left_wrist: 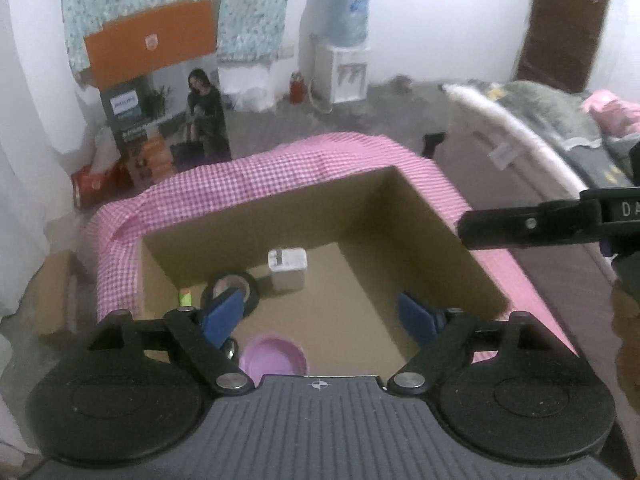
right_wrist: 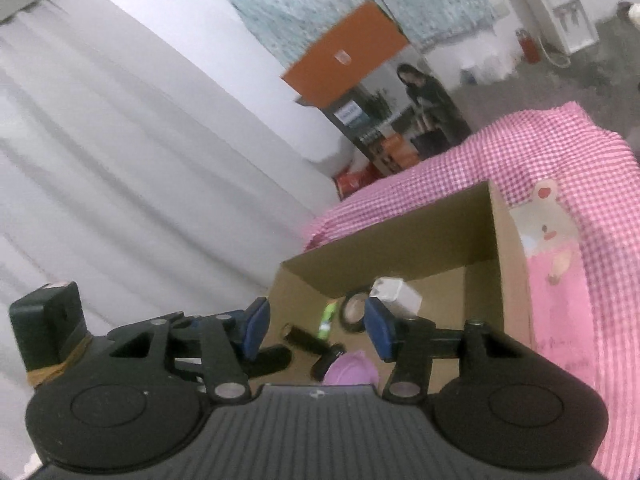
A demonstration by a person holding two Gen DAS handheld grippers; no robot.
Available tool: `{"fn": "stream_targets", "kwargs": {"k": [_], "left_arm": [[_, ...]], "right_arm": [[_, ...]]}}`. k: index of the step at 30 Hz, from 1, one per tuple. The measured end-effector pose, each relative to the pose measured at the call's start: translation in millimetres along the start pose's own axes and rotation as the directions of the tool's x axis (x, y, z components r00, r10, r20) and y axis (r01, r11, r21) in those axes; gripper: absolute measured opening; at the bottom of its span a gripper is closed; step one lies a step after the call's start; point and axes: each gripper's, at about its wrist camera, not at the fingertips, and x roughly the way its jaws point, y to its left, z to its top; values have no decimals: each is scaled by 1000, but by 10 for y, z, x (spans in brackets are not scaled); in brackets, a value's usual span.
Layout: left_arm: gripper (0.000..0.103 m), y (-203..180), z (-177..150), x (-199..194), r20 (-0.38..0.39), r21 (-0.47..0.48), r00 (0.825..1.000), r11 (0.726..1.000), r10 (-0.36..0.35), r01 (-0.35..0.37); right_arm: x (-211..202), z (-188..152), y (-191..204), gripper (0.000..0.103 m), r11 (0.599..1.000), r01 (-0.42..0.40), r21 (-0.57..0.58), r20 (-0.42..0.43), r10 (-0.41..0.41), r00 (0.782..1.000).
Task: Organize rigid objects
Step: 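Grasp the green dropper bottle by its body with the right gripper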
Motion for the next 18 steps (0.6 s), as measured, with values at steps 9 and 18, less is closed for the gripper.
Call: {"fn": "stream_targets", "kwargs": {"k": [9,18], "left_arm": [[89,-168,-926,-388,89,11,996,1000,0,-1],[89,-383,-1432,-51,148,64,988,996,50,-60]], "right_arm": [[-248,-851,21,56,998,-27,50,-28,28,999],[69,-1306,105,56,997,65,-34,-76,-67,995]]}}
